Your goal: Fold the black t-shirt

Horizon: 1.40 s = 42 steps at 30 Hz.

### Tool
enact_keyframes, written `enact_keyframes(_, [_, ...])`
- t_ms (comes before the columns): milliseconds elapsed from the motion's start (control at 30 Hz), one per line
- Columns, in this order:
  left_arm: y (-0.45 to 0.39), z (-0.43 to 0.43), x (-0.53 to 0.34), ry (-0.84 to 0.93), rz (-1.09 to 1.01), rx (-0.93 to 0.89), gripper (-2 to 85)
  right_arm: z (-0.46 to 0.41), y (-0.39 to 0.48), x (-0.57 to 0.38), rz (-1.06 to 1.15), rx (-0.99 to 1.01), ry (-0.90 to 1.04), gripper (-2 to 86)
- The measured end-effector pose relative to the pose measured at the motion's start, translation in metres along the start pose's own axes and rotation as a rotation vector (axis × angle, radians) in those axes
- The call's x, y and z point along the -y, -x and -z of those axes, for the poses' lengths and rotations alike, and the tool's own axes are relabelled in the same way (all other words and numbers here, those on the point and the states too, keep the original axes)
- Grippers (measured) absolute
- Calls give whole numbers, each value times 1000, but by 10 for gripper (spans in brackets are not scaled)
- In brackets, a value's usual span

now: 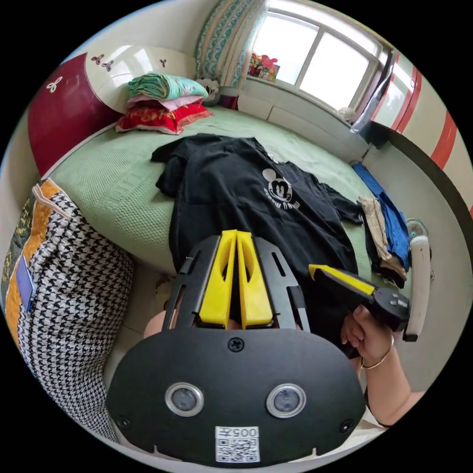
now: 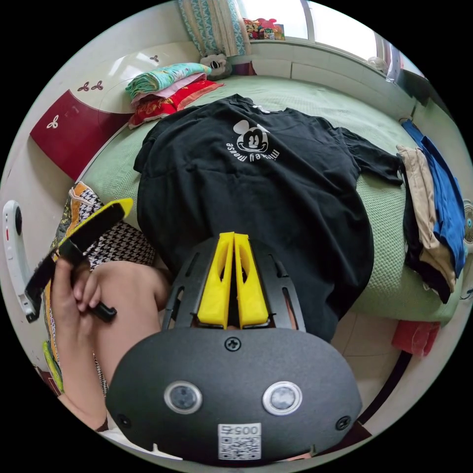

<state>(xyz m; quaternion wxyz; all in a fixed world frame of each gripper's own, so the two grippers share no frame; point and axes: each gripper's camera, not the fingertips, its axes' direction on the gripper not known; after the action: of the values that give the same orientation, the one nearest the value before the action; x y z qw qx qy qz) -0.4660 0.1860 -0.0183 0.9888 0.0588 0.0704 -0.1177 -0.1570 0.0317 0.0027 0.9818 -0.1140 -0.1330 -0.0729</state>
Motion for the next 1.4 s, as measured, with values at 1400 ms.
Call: enact_keyframes(1400, [350, -105, 130, -93, 429, -7, 81, -121, 328, 307, 598, -95, -144, -11])
